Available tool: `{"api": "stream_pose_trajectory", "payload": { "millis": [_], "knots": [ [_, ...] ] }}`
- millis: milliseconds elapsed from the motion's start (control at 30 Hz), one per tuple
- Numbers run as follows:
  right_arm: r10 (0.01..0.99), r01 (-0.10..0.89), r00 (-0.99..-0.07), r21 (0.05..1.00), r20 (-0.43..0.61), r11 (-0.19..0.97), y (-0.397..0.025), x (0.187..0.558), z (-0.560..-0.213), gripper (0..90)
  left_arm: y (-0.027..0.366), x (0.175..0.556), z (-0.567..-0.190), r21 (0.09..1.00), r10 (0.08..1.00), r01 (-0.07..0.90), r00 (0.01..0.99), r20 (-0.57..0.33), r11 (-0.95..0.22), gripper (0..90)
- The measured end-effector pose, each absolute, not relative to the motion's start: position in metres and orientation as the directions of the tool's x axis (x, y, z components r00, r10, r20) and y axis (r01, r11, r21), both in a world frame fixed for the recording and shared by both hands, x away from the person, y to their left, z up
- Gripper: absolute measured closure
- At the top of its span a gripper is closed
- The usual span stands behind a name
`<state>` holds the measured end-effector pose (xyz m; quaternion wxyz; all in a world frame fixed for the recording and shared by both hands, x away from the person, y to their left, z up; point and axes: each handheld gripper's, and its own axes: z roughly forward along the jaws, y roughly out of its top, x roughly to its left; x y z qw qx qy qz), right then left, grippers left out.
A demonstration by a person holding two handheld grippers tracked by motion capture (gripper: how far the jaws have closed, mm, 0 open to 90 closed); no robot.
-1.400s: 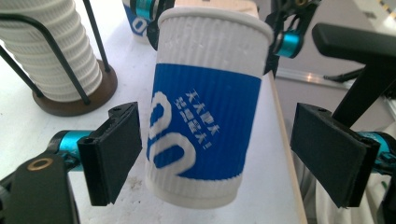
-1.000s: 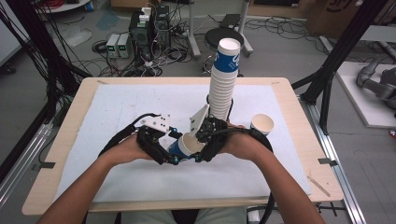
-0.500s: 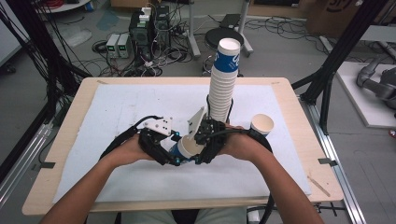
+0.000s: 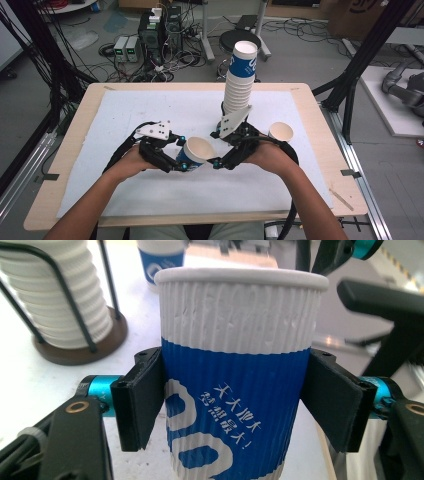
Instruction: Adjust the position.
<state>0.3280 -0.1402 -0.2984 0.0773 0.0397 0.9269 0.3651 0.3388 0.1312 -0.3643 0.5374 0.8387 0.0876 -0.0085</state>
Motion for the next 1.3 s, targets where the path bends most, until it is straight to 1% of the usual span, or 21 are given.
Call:
{"api": "stream_pose_trajectory", "payload": {
  "millis": [67, 133, 267, 367, 467, 667, 733, 867, 1300],
  "knots": [
    [0.14, 0.024, -0.984, 0.698, -0.11, 0.716, -0.144, 0.328, -0.298, 21.8, 0.138, 0.34, -0.366, 0.919, 0.152, 0.165, 0.982, -0.117, -0.359, 27.7],
    [0.175, 0.05, -0.981, 0.748, -0.089, 0.662, -0.155, 0.328, -0.299, 21.9, 0.144, 0.34, -0.369, 0.935, 0.169, 0.176, 0.977, -0.129, -0.308, 27.8],
    [0.238, 0.101, -0.97, 0.804, -0.053, 0.586, -0.175, 0.328, -0.303, 21.8, 0.159, 0.34, -0.373, 0.966, 0.212, 0.181, 0.967, -0.141, -0.184, 27.7],
    [0.286, 0.134, -0.958, 0.828, -0.033, 0.544, -0.188, 0.329, -0.308, 21.8, 0.167, 0.34, -0.375, 0.977, 0.236, 0.177, 0.961, -0.145, -0.119, 27.4],
    [0.326, 0.181, -0.945, 0.841, 0.006, 0.511, -0.198, 0.329, -0.315, 21.8, 0.173, 0.34, -0.377, 0.981, 0.261, 0.169, 0.955, -0.14, -0.092, 27.4],
    [0.397, 0.246, -0.916, 0.855, 0.051, 0.457, -0.213, 0.328, -0.336, 21.8, 0.183, 0.34, -0.38, 0.993, 0.296, 0.114, 0.95, -0.099, -0.034, 27.5],
    [0.402, 0.251, -0.914, 0.854, 0.054, 0.456, -0.214, 0.328, -0.338, 21.8, 0.186, 0.34, -0.381, 0.995, 0.312, 0.099, 0.946, -0.089, -0.014, 27.5],
    [0.431, 0.264, -0.901, 0.855, 0.053, 0.447, -0.219, 0.327, -0.349, 21.9, 0.192, 0.341, -0.384, 0.995, 0.329, 0.097, 0.939, -0.099, 0.024, 27.4],
    [0.545, 0.302, -0.838, 0.858, 0.03, 0.417, -0.231, 0.325, -0.372, 21.9, 0.206, 0.341, -0.389, 0.994, 0.409, 0.096, 0.906, -0.11, 0.055, 27.4]
  ]
}}
